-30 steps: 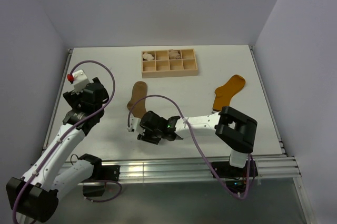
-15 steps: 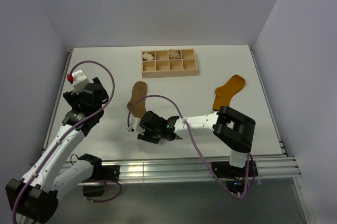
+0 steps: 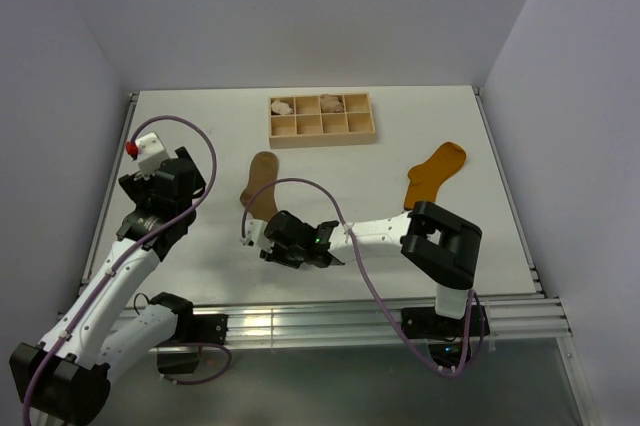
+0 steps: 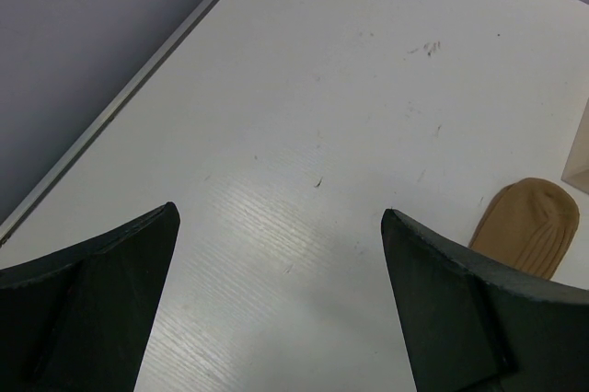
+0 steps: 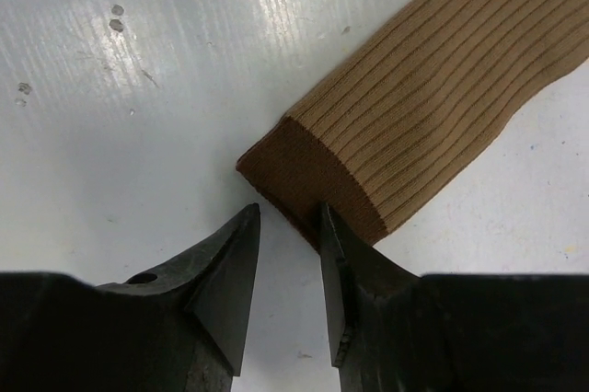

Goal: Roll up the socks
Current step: Roll the sock at the center of the board.

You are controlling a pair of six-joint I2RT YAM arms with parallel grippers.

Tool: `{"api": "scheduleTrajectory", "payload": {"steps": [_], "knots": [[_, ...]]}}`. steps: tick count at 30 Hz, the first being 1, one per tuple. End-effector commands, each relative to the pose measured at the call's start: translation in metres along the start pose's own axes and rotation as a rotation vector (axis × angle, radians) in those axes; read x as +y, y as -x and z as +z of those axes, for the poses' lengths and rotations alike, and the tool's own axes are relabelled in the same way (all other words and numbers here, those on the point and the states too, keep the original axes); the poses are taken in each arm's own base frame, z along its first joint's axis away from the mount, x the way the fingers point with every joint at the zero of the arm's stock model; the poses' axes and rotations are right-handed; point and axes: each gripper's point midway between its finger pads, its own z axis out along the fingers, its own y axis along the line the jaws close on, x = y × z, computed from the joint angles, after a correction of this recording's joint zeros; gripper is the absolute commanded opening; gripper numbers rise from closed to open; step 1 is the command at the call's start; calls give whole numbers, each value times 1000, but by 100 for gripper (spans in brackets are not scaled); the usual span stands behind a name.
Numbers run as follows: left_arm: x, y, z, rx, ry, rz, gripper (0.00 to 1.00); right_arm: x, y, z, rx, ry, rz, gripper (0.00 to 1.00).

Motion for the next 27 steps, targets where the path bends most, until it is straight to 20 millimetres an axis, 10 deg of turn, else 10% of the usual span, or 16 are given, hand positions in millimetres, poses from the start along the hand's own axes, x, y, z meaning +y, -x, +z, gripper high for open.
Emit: {"api": "scheduleTrajectory", "payload": {"steps": [1,12,27], "knots": [[0,4,-1,-17,-13,-10,99,-13,5,-3,-5,-56,10,41],[0,5,-2,-20,-14,-13,99,-27,39,-37,-69,-86,-27,45],[-1,4,-2,-17,-23,-10,99,-20,31,-17,-58,-18,-24,56]]}}
